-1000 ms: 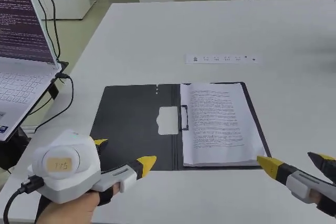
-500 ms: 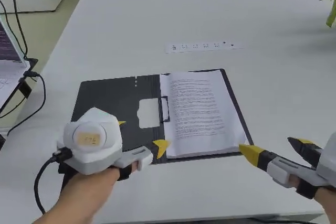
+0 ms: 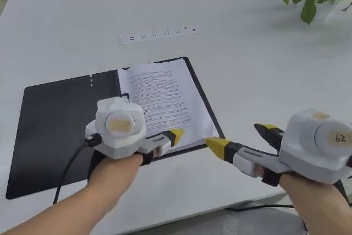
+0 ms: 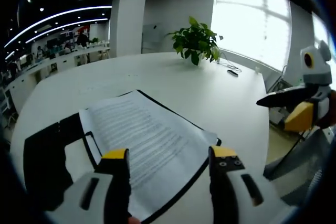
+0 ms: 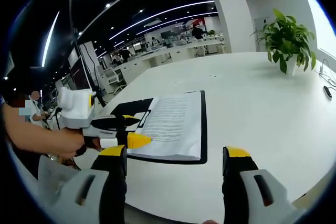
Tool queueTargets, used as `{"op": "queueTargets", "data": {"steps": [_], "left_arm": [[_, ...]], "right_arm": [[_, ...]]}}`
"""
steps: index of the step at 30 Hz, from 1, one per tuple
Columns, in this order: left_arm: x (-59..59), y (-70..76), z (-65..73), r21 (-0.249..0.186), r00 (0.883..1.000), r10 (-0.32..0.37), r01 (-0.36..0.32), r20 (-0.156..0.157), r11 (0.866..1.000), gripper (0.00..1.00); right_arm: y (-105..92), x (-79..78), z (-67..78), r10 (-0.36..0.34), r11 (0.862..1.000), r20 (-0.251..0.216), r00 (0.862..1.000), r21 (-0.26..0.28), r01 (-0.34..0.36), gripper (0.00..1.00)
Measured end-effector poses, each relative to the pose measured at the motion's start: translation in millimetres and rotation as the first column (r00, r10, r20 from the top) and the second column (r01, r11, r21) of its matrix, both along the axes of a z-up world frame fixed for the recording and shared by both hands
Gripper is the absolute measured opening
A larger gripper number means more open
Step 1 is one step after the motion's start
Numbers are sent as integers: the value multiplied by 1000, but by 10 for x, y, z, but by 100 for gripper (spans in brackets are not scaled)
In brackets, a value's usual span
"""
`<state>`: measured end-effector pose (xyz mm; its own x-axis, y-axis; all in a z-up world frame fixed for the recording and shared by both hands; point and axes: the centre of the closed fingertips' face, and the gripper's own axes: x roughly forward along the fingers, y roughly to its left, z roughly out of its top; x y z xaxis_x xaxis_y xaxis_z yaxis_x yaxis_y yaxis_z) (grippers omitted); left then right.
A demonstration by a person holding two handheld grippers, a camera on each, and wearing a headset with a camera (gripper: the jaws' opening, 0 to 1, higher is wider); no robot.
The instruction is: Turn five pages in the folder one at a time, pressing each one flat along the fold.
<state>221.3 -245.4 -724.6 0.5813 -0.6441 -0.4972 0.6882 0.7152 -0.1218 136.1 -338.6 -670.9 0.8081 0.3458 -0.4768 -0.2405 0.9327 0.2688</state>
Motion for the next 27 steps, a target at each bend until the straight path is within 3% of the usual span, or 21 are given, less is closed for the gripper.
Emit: {"op": "queueTargets", "data": {"steps": [5, 14, 19, 22, 27], "left_arm": [[46, -214, -150, 18, 1000, -9, 9, -14, 1000, 61], [123, -389, -363, 43, 1000, 16, -15, -17, 999, 59], [135, -428, -461, 74, 1000, 31, -31, -1, 997, 57], [116, -422, -530, 113, 999, 30, -33, 29, 993, 52], [88, -468, -553, 113, 998, 9, -16, 63, 994, 45]], "right_arm": [[-13, 24, -16, 3, 1000, -5, 1000, 1, -3, 74], [-25, 86, -33, 1, 1000, -10, 1000, 3, -1, 74], [-15, 98, -53, 8, 1000, -14, 1000, 4, -8, 74], [-19, 109, -65, 7, 1000, -15, 1000, 7, -7, 74], [-16, 126, -97, 9, 1000, -22, 1000, 10, -9, 74]]}}
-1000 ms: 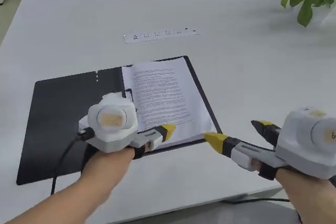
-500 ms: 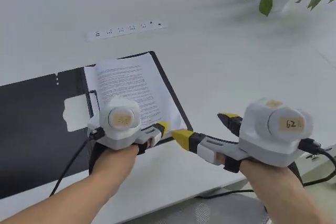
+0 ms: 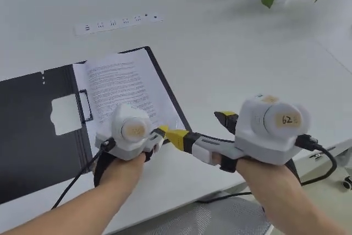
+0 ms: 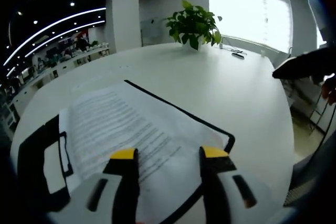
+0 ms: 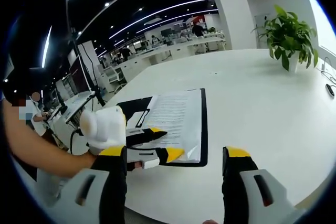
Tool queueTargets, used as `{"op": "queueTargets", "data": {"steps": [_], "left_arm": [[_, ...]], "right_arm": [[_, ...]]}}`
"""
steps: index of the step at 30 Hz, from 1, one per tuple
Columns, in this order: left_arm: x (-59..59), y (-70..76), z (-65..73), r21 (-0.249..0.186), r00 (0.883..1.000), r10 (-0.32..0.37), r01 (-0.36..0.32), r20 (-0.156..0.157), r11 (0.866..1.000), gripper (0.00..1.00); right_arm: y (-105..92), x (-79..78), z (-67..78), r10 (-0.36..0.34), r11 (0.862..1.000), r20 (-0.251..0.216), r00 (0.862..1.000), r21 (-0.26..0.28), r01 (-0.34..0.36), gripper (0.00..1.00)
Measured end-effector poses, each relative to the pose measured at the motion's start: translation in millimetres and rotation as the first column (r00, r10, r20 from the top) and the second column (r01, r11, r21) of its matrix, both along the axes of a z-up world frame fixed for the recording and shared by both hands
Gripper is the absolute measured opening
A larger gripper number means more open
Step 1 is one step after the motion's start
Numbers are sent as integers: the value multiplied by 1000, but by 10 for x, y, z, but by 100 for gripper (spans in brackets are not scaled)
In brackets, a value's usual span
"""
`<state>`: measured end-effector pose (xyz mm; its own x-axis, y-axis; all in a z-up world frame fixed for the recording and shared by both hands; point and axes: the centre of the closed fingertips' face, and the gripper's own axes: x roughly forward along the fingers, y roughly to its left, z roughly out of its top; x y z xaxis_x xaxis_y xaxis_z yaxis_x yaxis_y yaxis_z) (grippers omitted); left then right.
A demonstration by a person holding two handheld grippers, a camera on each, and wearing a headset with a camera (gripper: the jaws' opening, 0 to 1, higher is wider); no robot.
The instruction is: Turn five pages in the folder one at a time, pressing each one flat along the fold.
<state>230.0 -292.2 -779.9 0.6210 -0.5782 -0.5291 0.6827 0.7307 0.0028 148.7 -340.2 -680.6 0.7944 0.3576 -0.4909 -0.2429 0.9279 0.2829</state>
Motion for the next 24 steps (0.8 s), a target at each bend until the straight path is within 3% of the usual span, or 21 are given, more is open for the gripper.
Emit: {"op": "queueTargets", "data": {"steps": [8, 10, 11, 14, 19, 21, 24], "left_arm": [[6, 16, 4, -52, 999, -21, 23, 49, 998, 37], [-23, -36, 1, -34, 995, -81, 83, 64, 996, 23], [-23, -56, 13, -14, 991, -101, 103, 89, 995, 18], [-7, -41, 10, -29, 994, -76, 78, 81, 997, 16], [46, -9, 6, -1, 992, -79, 79, 98, 997, 7], [49, -8, 3, -1, 992, -79, 79, 94, 997, 5], [56, -4, 0, -37, 997, -46, 48, 69, 998, 4]], "right_arm": [[11, 40, -91, 7, 1000, -21, 1000, 7, -7, 73], [8, 61, -115, 6, 1000, -26, 1000, 13, -6, 73], [7, 73, -130, 6, 1000, -30, 1000, 14, -5, 73], [11, 106, -176, 8, 1000, -40, 999, 14, -7, 73], [51, 146, -265, 14, 1000, -60, 998, 16, -13, 72], [78, 174, -302, 17, 1000, -64, 998, 21, -16, 70], [121, 238, -364, 17, 1000, -71, 997, 23, -15, 63]]}}
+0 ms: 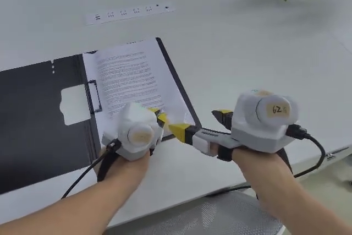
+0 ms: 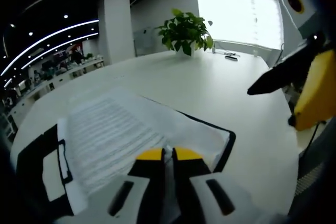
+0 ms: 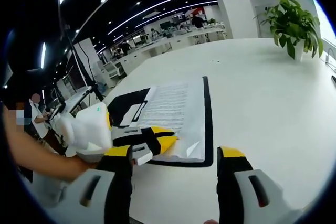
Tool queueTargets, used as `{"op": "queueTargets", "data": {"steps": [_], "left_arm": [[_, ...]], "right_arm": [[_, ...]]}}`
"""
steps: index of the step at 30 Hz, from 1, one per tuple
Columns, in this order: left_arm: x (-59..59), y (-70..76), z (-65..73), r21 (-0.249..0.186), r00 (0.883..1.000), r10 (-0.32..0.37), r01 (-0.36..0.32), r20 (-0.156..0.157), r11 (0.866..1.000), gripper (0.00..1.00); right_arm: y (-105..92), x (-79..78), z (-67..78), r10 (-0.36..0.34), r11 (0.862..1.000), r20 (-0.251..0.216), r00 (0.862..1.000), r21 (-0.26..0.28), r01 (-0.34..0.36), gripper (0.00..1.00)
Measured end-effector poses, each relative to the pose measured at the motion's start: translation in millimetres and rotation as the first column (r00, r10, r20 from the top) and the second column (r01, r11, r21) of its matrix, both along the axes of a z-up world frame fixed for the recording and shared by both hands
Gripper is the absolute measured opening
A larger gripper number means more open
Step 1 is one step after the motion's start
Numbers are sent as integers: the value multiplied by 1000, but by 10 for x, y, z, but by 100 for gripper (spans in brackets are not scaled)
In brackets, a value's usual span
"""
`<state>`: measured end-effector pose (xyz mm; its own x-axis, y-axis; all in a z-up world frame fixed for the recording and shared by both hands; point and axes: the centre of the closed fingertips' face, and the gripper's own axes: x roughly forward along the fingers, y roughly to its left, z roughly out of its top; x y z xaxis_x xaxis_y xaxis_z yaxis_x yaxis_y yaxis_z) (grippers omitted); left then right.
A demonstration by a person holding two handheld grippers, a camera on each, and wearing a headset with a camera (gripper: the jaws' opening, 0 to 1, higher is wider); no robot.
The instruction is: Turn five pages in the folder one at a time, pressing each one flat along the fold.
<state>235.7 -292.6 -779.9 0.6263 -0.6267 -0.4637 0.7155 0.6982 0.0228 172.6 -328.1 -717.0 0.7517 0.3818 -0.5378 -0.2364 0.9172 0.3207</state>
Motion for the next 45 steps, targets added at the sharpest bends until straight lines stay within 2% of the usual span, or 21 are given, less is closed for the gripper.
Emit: {"op": "queueTargets", "data": {"steps": [1, 3, 4, 5, 8, 11, 17, 19, 20, 27, 37, 38, 41, 42, 43, 45], "left_arm": [[1, 1, 1, -3, 1000, 2, -2, -2, 1000, 4], [8, 5, -4, -18, 1000, 16, -17, -15, 1000, 4], [13, 11, -4, -31, 999, 23, -24, -25, 999, 4], [11, 10, -4, -30, 999, 22, -23, -23, 999, 4], [13, 10, -9, -31, 999, 19, -20, -26, 999, 3], [13, 13, -5, -34, 999, 21, -22, -26, 999, 3], [16, 14, -5, -40, 999, 20, -21, -26, 999, 3], [18, 14, -6, -41, 999, 20, -21, -26, 999, 3], [20, 15, -7, -43, 999, 21, -22, -28, 999, 3], [16, 15, -2, -47, 999, 20, -21, -29, 999, 3], [10, 16, 5, -53, 999, 23, -25, -39, 998, 3], [10, 16, 6, -57, 999, 24, -26, -43, 998, 3], [19, 26, 13, -83, 997, 34, -40, -71, 996, 4], [21, 28, 18, -95, 996, 37, -44, -82, 994, 3], [19, 28, 26, -117, 993, 41, -54, -110, 992, 3], [31, 42, 35, -123, 991, 42, -58, -128, 991, 2]], "right_arm": [[14, 49, -32, -5, 1000, 4, 1000, 11, 5, 57], [25, 112, -112, -25, 999, -25, 999, 28, 25, 46], [21, 149, -143, -31, 999, -22, 999, 24, 31, 40], [20, 178, -217, -40, 999, -50, 998, 22, 41, 36], [31, 244, -332, -48, 999, -69, 996, 6, 48, 25], [12, 281, -446, -68, 998, -107, 992, 2, 68, 23], [-34, 330, -554, -92, 996, -138, 986, -10, 92, 15], [-43, 333, -573, -106, 994, -149, 983, 11, 108, 13], [-54, 328, -591, -109, 994, -154, 982, 3, 111, 13], [-100, 316, -628, -131, 991, -163, 978, -9, 131, 1], [-104, 309, -611, -157, 985, -172, 973, 46, 167, 0], [-95, 310, -596, -160, 983, -172, 972, 64, 173, 0], [-82, 307, -571, -160, 982, -165, 973, 75, 174, 0], [-77, 308, -559, -160, 981, -161, 974, 80, 175, 0], [-71, 310, -548, -161, 981, -159, 974, 85, 176, 0], [-56, 309, -514, -163, 979, -153, 975, 99, 179, 0]]}}
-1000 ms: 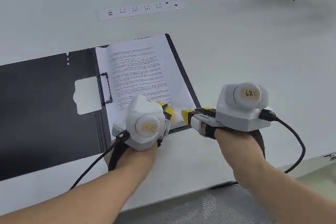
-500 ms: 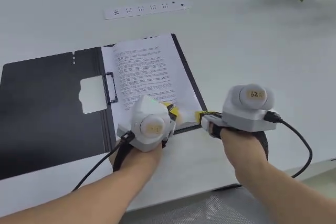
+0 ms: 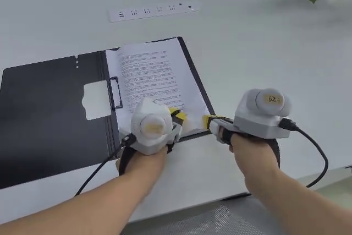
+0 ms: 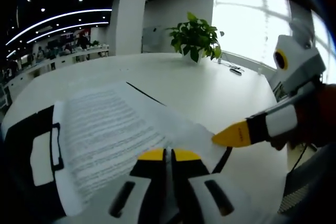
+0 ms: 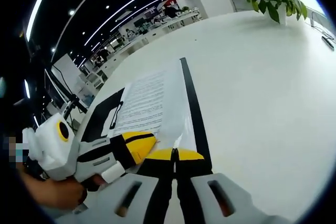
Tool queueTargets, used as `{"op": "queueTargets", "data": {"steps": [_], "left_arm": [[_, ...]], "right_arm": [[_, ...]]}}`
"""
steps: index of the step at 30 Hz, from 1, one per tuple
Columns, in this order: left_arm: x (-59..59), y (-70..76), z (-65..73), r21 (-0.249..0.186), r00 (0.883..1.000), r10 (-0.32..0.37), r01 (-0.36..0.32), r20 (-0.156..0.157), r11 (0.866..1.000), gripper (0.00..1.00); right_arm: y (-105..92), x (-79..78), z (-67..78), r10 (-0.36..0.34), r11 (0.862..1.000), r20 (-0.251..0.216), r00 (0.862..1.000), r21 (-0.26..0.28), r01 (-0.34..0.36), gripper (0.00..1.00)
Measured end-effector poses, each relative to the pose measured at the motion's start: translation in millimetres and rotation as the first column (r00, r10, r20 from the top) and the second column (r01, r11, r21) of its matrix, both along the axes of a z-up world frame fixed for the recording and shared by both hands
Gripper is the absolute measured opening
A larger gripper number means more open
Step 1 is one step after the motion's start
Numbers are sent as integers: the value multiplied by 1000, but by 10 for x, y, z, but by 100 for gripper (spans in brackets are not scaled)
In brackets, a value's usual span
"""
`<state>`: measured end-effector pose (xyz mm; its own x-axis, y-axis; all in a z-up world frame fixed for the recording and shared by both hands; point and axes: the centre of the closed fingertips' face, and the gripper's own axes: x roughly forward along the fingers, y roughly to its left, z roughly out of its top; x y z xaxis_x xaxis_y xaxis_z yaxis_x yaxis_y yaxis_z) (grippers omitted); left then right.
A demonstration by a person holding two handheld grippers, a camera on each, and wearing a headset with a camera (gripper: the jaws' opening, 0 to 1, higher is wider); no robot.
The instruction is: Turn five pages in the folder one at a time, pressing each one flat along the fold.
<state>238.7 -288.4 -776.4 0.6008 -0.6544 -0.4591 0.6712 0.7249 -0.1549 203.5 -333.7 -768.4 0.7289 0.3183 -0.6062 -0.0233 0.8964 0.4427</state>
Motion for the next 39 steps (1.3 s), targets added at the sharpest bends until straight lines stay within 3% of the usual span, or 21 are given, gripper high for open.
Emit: {"op": "queueTargets", "data": {"steps": [3, 7, 17, 23, 25, 31, 39], "left_arm": [[-10, 21, 33, -9, 1000, -4, 4, -22, 1000, 4], [-49, 81, 80, -5, 1000, -8, 8, -28, 1000, 8], [-124, 387, 512, -39, 1000, -5, 6, 23, 999, 13], [-173, 703, 728, -44, 998, 0, 2, 62, 999, 18], [-209, 828, 828, -43, 996, -2, 6, 93, 999, 18], [-274, 1263, 1026, -51, 990, 32, -26, 136, 998, 19], [-364, 1858, 1223, -60, 982, 100, -91, 160, 994, 21]], "right_arm": [[19, 5, 52, -2, 1000, 16, 1000, 17, 2, 0], [24, 1, 114, -11, 999, 32, 999, 37, 10, 0], [217, 19, 531, 3, 993, 126, 992, 119, -18, 0], [476, 71, 853, 23, 982, 204, 979, 179, -61, 0], [581, 75, 945, 30, 977, 220, 975, 198, -74, 0], [880, 87, 1171, 54, 967, 268, 962, 225, -117, 0], [1356, 70, 1390, 116, 946, 314, 942, 254, -201, 0]]}}
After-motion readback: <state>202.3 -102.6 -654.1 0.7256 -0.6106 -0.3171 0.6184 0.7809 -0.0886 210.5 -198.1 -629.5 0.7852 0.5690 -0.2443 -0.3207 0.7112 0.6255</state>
